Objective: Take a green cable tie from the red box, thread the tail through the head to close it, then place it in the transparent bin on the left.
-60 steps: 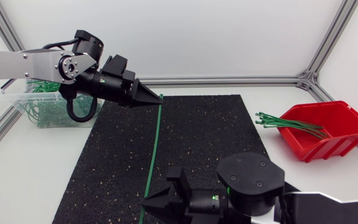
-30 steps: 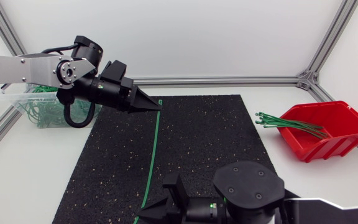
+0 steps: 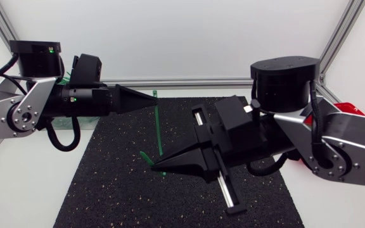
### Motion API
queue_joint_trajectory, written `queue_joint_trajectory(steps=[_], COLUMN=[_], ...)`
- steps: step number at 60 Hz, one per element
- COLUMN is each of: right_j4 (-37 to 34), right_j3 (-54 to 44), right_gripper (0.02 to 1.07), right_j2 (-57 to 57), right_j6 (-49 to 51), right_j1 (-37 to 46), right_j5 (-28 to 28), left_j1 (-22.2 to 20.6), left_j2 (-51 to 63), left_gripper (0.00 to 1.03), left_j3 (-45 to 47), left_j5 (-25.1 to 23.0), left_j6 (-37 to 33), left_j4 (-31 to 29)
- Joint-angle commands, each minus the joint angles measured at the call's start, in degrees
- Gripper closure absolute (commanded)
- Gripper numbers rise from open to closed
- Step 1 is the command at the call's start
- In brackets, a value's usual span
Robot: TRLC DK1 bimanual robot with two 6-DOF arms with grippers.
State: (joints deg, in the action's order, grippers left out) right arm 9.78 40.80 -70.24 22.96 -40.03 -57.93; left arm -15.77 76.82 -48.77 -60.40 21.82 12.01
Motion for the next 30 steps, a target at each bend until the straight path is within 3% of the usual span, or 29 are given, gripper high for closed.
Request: queue_joint_trajectory(steps=[1,14,30], right_j4=[-3.8,-17.34,-17.78], right_j3=[0.16,2.45,3.76], right_gripper=[1.01,1.01,1.01], right_j2=[3.53,12.49,19.61], right_j6=[-6.79,-11.27,-20.41], right_j1=[-0.31,-1.45,-2.42], right_j5=[-3.59,-9.13,-13.52], left_j1=[-2.34,-11.04,-20.79], left_j2=[-5.1,-17.14,-29.27], left_gripper=[0.99,0.99,0.99], left_j3=[3.95,9.31,13.27], left_j5=[0.9,9.07,17.86], left_j6=[5.77,9.82,12.8], left_j4=[2.05,2.14,-0.67])
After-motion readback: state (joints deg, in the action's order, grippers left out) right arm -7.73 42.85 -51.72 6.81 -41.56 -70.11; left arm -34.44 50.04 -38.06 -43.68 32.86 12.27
